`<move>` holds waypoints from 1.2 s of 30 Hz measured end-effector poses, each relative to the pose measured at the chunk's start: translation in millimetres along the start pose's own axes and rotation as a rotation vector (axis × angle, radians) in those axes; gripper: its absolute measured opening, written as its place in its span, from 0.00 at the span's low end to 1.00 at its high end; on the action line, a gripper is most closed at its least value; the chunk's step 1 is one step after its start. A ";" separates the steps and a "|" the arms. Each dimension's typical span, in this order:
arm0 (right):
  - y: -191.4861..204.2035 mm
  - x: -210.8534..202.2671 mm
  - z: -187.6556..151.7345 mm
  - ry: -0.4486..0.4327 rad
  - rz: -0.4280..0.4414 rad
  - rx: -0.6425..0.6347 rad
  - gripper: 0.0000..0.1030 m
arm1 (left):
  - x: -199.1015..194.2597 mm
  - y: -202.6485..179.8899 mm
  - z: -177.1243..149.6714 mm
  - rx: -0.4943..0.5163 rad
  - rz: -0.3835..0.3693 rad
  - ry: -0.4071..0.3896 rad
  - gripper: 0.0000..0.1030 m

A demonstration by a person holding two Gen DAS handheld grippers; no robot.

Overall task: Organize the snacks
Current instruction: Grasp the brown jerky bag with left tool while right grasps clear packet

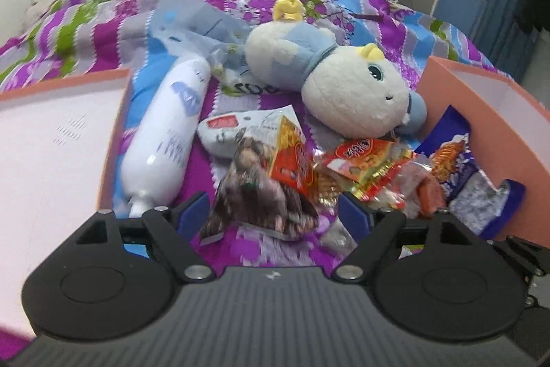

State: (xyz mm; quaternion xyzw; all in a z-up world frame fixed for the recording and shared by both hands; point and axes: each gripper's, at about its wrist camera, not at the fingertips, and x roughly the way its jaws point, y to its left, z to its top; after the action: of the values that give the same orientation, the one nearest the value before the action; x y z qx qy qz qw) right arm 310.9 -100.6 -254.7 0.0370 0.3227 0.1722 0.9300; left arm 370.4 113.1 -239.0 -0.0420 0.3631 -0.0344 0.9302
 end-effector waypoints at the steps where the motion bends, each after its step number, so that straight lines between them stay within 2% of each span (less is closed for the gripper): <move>1: -0.9 7.6 1.1 0.011 -0.006 0.003 0.74 | 8.3 -1.3 2.2 0.020 0.000 0.007 0.82; 7: 2.0 33.1 2.3 0.050 0.027 -0.016 0.74 | 43.0 -7.9 3.1 0.137 0.059 0.032 0.82; 10: 6.9 35.3 1.3 0.053 0.030 -0.035 0.66 | 51.6 -1.4 0.0 0.127 0.063 0.047 0.82; 14: 10.7 29.8 3.1 0.053 0.043 -0.040 0.46 | 54.5 4.8 -5.6 0.112 0.050 0.056 0.75; 15: 11.2 28.4 4.0 0.054 0.048 -0.041 0.37 | 53.8 5.1 -5.7 0.113 0.050 0.050 0.73; 19: 11.5 17.1 4.1 0.053 0.054 -0.032 0.36 | 46.8 3.3 -4.5 0.107 0.051 0.043 0.59; 21: 9.2 11.1 4.9 0.050 0.065 -0.015 0.26 | 41.7 2.0 -3.8 0.101 0.050 0.044 0.54; 26: 5.3 -9.0 4.4 0.046 0.079 0.013 0.20 | 23.1 0.5 -6.9 0.055 0.048 0.060 0.39; 29: 2.7 -21.9 1.8 0.047 0.084 0.033 0.18 | 8.1 -1.6 -11.0 0.026 0.044 0.065 0.35; 36: -2.5 -57.2 -10.8 0.060 0.100 0.078 0.17 | -38.2 -13.0 -31.0 -0.008 0.047 0.080 0.34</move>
State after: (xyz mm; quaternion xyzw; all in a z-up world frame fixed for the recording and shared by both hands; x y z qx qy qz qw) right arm 263.1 -123.1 -230.1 0.0843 0.3548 0.2068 0.9079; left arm 320.9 102.1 -234.8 -0.0357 0.4009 -0.0128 0.9153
